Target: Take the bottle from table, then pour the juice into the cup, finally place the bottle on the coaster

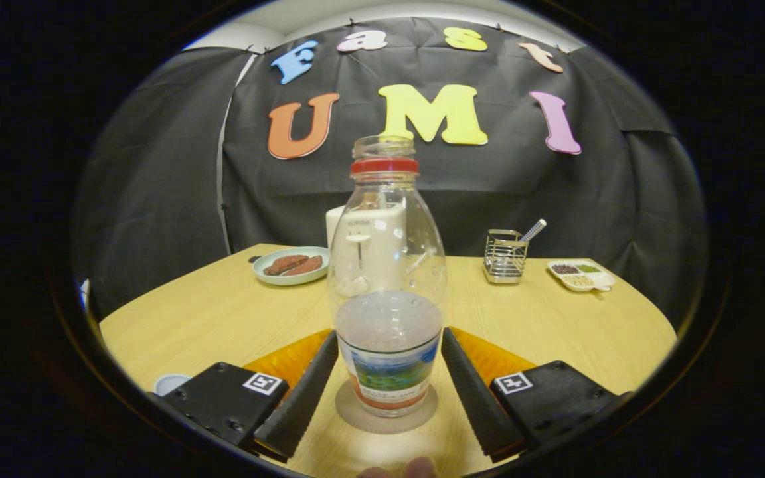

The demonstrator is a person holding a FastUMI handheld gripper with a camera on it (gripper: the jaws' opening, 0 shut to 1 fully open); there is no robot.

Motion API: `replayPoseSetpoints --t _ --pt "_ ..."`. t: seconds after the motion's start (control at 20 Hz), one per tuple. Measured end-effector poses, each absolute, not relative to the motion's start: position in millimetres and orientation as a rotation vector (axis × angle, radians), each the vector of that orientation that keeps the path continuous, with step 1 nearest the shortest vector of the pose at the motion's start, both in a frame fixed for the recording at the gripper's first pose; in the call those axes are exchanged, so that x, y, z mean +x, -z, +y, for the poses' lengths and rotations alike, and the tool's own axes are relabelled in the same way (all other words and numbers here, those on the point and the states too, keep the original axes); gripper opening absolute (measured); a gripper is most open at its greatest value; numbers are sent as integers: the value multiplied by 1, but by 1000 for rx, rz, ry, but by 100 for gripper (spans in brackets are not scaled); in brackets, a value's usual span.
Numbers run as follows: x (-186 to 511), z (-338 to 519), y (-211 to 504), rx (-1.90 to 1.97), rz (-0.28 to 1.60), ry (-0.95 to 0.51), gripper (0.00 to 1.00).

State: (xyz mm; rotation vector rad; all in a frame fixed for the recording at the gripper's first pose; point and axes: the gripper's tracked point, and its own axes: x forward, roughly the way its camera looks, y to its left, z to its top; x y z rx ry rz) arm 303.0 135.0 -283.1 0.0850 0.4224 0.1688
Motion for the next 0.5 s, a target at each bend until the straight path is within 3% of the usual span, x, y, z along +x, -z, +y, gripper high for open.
replayPoseSetpoints --t 0.5 --pt "264 139 237 143 367 -174 100"
